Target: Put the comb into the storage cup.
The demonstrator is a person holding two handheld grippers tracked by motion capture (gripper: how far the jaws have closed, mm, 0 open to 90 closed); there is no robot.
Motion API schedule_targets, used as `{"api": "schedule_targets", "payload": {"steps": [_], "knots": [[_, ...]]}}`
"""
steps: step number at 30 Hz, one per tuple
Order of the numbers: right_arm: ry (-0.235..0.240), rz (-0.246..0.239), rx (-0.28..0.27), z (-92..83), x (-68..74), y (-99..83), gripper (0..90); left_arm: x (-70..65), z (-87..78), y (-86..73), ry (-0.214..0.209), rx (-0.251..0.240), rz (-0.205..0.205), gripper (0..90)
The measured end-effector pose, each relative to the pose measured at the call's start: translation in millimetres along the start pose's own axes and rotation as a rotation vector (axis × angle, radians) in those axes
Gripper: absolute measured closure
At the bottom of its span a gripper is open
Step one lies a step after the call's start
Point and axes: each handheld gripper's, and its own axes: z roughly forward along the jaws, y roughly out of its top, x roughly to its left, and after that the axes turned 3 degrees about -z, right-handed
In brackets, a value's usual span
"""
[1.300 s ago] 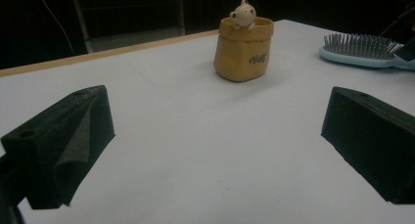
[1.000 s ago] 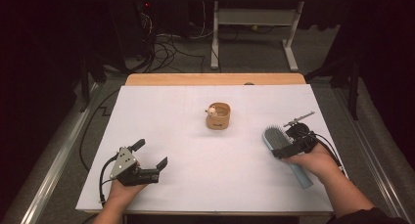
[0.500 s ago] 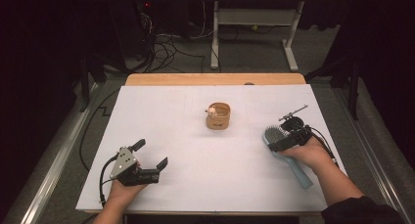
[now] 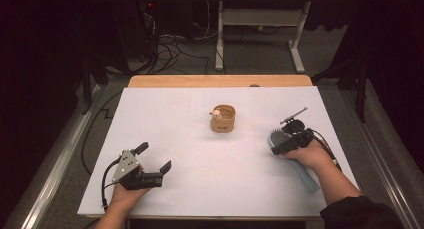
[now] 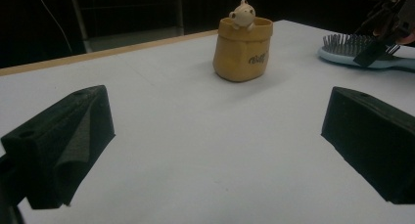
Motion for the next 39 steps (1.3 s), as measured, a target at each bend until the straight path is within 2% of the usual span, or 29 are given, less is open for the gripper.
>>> {"api": "schedule_targets", "payload": {"steps": [3, 6, 17, 25, 39], "knots": [[0.011, -0.015, 0.008, 2.4, 2.3, 0.7, 7.5, 0.0, -0.1, 0.2, 0.001, -0.001, 0.000, 0.1], [0.002, -0.019, 0.015, 4.2, 4.1, 1.0, 7.9, 0.7, -1.8, 1.0, 0.003, -0.011, -0.005, 0.1], [-0.008, -0.002, 0.006, 2.5, 2.3, 1.7, 15.2, 1.5, -1.8, 0.9, 0.005, -0.009, -0.005, 0.1], [-0.031, -0.008, 0.013, 3.1, 4.8, 3.0, 16.1, 0.6, -1.2, 0.7, 0.002, -0.006, -0.004, 0.1], [-0.033, -0.013, 0.034, 4.2, 4.8, 4.5, 14.7, 1.8, -1.7, 0.7, 0.002, -0.006, -0.004, 0.1]]}}
